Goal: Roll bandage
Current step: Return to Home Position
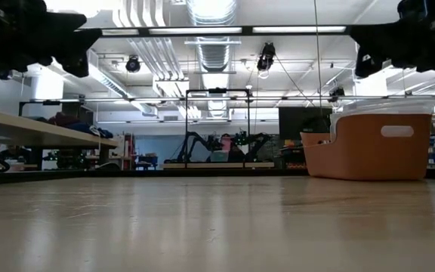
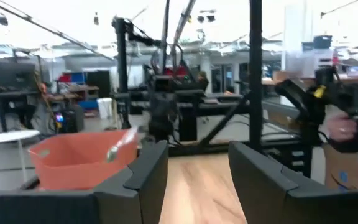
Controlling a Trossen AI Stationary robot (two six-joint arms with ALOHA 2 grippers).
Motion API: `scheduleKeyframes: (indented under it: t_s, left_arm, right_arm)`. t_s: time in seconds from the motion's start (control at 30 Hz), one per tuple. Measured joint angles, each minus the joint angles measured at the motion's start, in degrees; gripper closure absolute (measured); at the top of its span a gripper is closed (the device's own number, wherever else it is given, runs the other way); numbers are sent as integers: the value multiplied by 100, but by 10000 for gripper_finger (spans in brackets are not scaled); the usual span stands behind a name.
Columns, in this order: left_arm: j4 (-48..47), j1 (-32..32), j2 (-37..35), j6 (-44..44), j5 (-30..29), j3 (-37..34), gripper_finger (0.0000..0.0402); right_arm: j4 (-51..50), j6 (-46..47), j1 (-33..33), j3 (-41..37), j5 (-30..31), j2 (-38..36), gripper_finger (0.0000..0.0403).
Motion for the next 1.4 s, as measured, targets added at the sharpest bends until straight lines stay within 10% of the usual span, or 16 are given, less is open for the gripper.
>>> scheduleKeyframes:
  t_s: [0.43, 1.4]
  left_arm:
    - [-1862, -2, -1749, -94, -72, -4, 229]
    - [-2189, 26, -1225, 8, -463, 17, 257]
  right_arm:
    - [-1084, 215, -227, -7, 325, -1297, 400]
    - [-2294, 577, -225, -13, 485, -1864, 401]
